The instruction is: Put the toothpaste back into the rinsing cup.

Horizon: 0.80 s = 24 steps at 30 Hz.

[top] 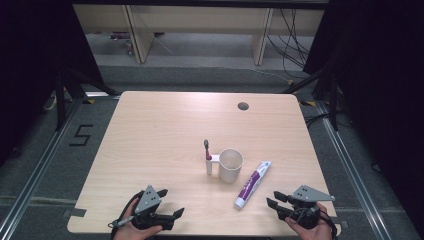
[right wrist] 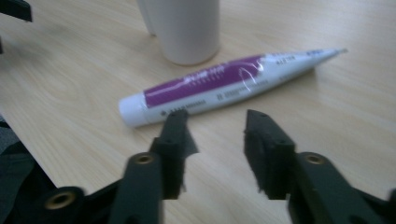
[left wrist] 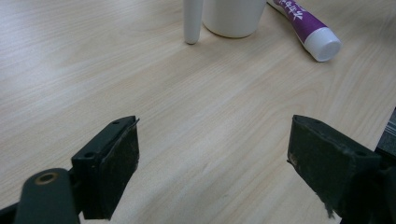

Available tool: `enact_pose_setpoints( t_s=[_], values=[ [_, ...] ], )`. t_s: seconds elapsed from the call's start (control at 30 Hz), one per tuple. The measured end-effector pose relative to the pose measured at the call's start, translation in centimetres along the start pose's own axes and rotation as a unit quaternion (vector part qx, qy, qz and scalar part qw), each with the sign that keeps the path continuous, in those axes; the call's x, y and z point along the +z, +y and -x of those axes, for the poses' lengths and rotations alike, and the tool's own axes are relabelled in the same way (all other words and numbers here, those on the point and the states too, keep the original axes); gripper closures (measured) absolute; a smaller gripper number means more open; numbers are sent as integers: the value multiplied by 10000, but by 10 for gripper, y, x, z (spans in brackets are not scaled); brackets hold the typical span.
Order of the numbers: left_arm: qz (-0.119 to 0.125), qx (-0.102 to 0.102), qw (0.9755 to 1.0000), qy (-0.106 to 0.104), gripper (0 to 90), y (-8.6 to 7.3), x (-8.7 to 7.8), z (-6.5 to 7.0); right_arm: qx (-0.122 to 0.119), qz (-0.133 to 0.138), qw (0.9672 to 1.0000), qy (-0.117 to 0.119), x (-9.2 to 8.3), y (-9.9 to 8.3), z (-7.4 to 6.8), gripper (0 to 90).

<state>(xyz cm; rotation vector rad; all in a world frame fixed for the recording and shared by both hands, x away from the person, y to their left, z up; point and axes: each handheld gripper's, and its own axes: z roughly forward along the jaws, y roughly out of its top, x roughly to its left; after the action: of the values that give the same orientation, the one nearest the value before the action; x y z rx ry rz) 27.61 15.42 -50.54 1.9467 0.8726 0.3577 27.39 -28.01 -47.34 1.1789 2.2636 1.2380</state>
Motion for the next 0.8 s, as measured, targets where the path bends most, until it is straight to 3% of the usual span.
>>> enact_pose_setpoints(
  t_s=[0.07, 0.13, 0.17, 0.27, 0.33, 0.5, 0.53, 0.6, 0.63, 0.73, 0.8],
  values=[
    [-50, 24, 10000, -6, 160, 0, 0, 0, 20, -2, 10000, 90, 1, 5, -6, 755],
    [-76, 70, 9999, -15, 160, -1, 1, -1, -239, -10, 9996, 165, 7, 10, -9, 815],
    [-40, 23, 10000, -17, 160, -1, 2, 0, -175, -120, 9996, 197, 10, 11, -13, 834],
    [-72, 46, 10000, -36, 160, -1, 2, 0, -400, -169, 9986, 295, 22, 15, -16, 879],
    [-144, 95, 9999, -4, 160, -1, 2, 0, -385, -232, 9983, 384, 29, 18, -21, 892],
    [-132, 68, 9999, 15, 160, -2, 2, 0, -649, -332, 9962, 478, 48, 29, -27, 900],
    [-109, 50, 9999, -7, 160, -2, 3, 0, -537, -396, 9966, 488, 52, 29, -29, 900],
    [-82, 12, 10000, -6, 160, -3, 3, 0, -618, -457, 9955, 553, 60, 32, -30, 900],
    [-191, 136, 9997, 34, 160, -2, 2, -2, -646, -482, 9952, 555, 64, 34, -31, 900],
    [-191, 140, 9997, 37, 160, -2, 2, -1, -693, -551, 9944, 574, 74, 38, -33, 900],
    [-96, 31, 9999, 10, 160, -3, 3, 0, -716, -628, 9938, 577, 80, 40, -35, 900]
  ],
)
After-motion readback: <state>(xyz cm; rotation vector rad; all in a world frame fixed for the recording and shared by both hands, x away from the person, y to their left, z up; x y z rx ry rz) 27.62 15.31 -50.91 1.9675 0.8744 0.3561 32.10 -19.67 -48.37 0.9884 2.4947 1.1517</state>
